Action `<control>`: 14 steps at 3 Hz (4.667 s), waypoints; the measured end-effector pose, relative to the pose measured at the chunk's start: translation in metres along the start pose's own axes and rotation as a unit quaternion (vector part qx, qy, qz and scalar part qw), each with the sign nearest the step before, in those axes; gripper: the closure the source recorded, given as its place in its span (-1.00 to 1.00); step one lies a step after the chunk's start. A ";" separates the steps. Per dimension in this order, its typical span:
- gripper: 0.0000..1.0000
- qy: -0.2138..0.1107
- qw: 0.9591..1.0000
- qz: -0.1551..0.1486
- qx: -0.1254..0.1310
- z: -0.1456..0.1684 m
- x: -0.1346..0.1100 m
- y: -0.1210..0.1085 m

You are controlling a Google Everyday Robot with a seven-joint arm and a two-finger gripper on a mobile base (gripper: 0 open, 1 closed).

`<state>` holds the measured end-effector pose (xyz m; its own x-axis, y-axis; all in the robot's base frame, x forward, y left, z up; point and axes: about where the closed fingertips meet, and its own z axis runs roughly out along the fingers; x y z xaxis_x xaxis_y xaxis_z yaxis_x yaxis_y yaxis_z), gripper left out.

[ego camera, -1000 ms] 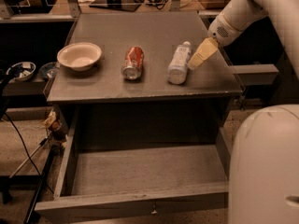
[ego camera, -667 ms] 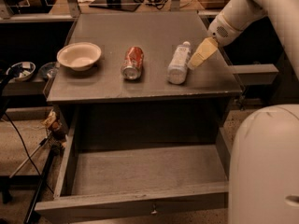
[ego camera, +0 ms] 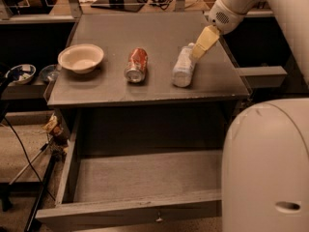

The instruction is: Place blue plastic bottle into top drawer

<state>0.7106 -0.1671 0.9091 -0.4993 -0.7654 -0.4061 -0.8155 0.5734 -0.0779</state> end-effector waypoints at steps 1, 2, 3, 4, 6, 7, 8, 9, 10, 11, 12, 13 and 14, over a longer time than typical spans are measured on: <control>-1.00 0.000 1.000 0.000 0.000 0.000 0.000 0.000; -1.00 0.004 1.000 0.006 -0.023 0.020 -0.005 0.004; -1.00 0.006 1.000 0.007 -0.016 0.016 -0.010 0.007; -1.00 0.004 0.999 0.033 -0.025 0.003 -0.010 0.027; -1.00 0.005 0.999 0.025 -0.040 0.030 -0.017 0.023; -1.00 0.017 0.998 0.011 -0.052 0.048 -0.023 0.021; -1.00 0.014 0.998 0.011 -0.065 0.047 -0.023 0.025; -1.00 0.014 0.998 0.011 -0.065 0.047 -0.023 0.025; -1.00 -0.018 0.995 0.013 -0.093 0.067 -0.022 0.029; -1.00 -0.018 0.995 0.013 -0.093 0.067 -0.022 0.029; -0.47 -0.018 0.995 0.013 -0.093 0.067 -0.022 0.029; 0.00 -0.018 0.995 0.013 -0.093 0.067 -0.022 0.029; 0.62 -0.018 0.995 0.013 -0.093 0.067 -0.022 0.029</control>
Offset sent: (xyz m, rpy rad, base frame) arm 0.0103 0.0157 -0.0249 0.0443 0.1171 0.0211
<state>0.7172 -0.1142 0.8545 -0.5122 -0.7381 -0.4391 -0.8446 0.5257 0.1014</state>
